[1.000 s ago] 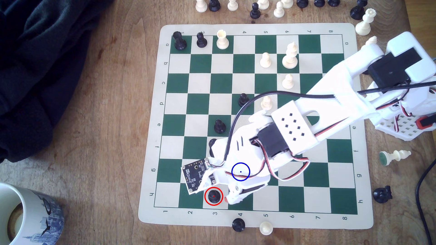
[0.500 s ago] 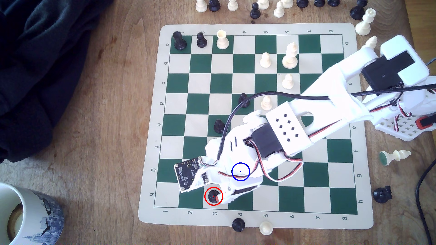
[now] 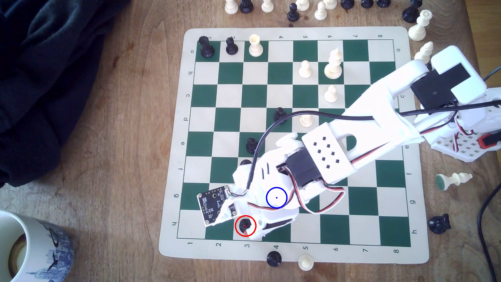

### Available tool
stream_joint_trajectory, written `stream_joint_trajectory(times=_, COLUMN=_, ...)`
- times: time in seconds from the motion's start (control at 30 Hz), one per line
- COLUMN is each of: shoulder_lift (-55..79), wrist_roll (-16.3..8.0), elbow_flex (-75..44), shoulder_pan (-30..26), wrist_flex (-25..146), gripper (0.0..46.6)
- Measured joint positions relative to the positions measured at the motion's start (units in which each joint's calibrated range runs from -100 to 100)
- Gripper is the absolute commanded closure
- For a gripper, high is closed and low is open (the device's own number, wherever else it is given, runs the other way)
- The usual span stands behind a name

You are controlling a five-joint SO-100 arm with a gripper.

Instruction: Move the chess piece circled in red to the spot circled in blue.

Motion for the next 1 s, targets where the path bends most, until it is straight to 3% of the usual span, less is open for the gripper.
stream_joint_trajectory(times=1.0, shoulder_lift=2.6, wrist_roll=-0.59, elbow_flex=-2.08, shoulder_pan=-0.52, wrist_flex=-1.67, gripper=35.9)
